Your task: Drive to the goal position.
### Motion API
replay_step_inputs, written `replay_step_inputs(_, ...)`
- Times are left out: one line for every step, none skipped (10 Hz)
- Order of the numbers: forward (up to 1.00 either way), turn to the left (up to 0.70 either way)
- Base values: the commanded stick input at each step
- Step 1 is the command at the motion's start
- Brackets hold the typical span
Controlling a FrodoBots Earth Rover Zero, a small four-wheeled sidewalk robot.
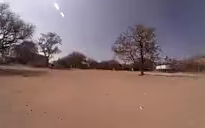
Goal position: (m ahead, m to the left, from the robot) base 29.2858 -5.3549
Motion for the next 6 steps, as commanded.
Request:
replay_step_inputs(1.0, 0.0)
replay_step_inputs(1.0, 0.0)
replay_step_inputs(1.0, 0.0)
replay_step_inputs(1.0, 0.0)
replay_step_inputs(1.0, 0.0)
replay_step_inputs(1.0, 0.0)
